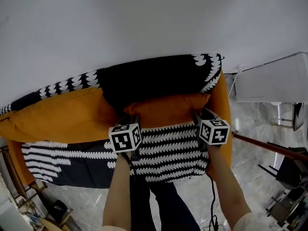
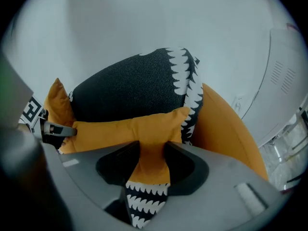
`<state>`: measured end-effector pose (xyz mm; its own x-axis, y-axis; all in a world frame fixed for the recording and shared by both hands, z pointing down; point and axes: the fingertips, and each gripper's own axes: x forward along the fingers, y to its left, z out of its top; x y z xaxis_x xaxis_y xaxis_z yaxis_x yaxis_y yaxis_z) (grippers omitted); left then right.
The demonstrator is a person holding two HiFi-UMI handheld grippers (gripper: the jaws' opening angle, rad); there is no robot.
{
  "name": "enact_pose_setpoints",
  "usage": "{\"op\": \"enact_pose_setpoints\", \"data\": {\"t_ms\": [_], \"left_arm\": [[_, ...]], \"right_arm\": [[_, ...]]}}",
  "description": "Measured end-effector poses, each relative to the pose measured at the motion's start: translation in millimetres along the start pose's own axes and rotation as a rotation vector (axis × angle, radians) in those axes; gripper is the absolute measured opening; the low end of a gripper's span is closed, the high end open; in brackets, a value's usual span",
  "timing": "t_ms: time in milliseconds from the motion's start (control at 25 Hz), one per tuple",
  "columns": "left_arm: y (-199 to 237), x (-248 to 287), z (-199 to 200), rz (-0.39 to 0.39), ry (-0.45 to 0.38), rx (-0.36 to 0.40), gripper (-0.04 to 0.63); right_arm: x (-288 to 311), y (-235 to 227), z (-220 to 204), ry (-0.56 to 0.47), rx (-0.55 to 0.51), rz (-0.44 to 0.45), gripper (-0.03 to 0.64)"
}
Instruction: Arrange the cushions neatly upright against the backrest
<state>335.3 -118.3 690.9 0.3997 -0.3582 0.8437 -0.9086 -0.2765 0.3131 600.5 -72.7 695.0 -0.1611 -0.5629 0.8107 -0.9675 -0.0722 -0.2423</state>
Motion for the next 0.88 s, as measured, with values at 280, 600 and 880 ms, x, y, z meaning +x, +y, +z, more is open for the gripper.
{"op": "enact_pose_setpoints", "data": {"t_ms": [280,600,880], "left_arm": [[8,11,0,0.021,0.004,-0.005,0.115],[11,7,5,0.025,-0.010,-0.017,0.241],[4,-18,18,0.026,-0.060,0.025,0.241]], "right_arm": [[9,0,1,-0.011,-0.002,-0.009,0.187],[9,0,13,-0.031,-0.024,-0.033,0.258],[-18,12,35,-0.118,-0.086,-0.115,0.359]]}}
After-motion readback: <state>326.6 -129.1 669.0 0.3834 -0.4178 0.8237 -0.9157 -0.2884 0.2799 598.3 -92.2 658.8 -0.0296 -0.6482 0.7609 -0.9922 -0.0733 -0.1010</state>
